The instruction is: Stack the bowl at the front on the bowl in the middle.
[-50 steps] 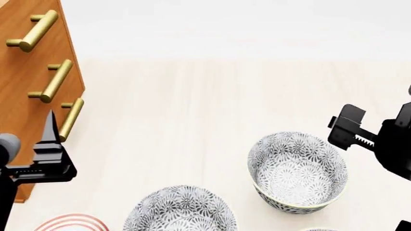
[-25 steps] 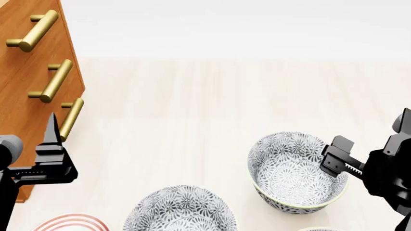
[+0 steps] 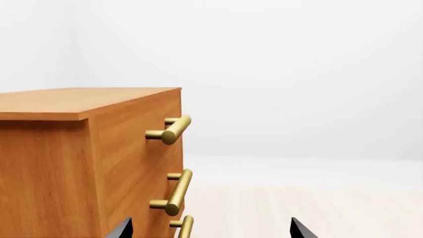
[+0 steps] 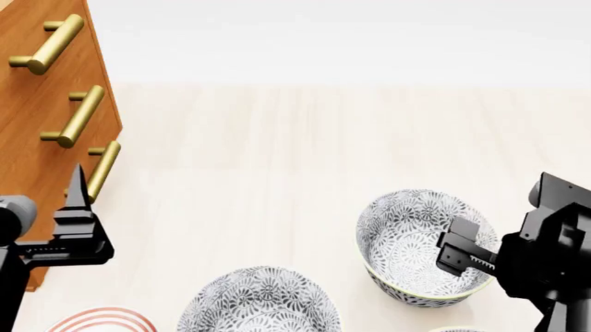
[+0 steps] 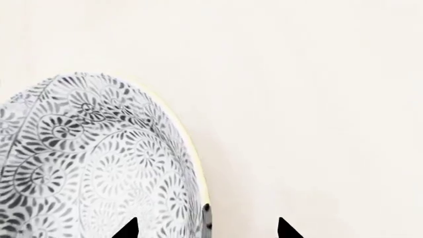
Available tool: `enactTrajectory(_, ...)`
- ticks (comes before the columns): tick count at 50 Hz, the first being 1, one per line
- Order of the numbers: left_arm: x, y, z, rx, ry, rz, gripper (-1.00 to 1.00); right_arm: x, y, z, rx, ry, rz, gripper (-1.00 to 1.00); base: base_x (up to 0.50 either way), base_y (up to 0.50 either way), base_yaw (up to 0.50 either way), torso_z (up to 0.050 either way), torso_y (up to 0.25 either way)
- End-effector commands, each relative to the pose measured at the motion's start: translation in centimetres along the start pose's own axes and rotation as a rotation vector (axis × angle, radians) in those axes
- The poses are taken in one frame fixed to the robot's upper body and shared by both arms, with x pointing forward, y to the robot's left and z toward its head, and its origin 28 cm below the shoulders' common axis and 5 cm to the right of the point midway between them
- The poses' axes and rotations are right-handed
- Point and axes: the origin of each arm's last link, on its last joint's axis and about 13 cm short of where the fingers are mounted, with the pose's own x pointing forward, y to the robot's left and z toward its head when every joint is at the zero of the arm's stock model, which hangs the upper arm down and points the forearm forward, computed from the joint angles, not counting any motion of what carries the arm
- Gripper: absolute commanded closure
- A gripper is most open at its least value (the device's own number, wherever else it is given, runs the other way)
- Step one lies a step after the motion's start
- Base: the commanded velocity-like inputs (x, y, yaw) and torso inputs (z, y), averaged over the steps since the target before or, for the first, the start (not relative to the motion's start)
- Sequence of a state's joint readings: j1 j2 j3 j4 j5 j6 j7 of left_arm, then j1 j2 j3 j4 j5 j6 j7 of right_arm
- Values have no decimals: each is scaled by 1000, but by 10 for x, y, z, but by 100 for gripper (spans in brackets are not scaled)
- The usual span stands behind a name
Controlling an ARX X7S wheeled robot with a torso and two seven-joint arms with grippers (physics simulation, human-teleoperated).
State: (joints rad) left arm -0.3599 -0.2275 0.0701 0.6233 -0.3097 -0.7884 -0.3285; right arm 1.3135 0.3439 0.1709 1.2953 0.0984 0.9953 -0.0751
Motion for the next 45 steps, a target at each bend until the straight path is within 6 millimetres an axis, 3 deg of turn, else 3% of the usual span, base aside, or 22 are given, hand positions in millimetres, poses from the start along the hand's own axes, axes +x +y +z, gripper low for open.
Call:
enactTrajectory(1, 0, 0, -1, 0, 2, -1, -100, 5, 5, -6, -63, 30, 16, -100, 0, 0, 0, 0, 0)
enactTrajectory(3, 1, 0, -1, 1, 3, 0, -100, 5, 4, -6, -58, 18, 3, -100, 0, 0, 0, 0, 0)
enactTrajectory(4, 0, 0, -1, 1, 3, 0, -100, 6, 3, -5, -49, 7, -12, 100, 0, 0, 0, 0, 0)
enactTrajectory(23, 0, 0, -1, -1, 4, 4, -100, 3, 4, 0, -47, -26, 15, 100, 0, 0, 0, 0, 0)
enactTrajectory(25, 0, 0, -1, 0, 3, 4, -100, -4, 8, 10, -37, -73, 69, 100, 0, 0, 0, 0, 0)
enactTrajectory(26, 0, 1, 0, 0, 3, 4, -100, -6, 9, 4, -25, -65, 62, 100, 0, 0, 0, 0, 0)
enactTrajectory(30, 0, 1, 0, 1, 3, 2, -100, -35, 17, 14, -27, -142, 99, 100, 0, 0, 0, 0, 0)
enactTrajectory(45, 1, 2, -1, 1, 4, 4, -100, -77, 31, 11, -69, -186, 206, 100, 0, 0, 0, 0, 0)
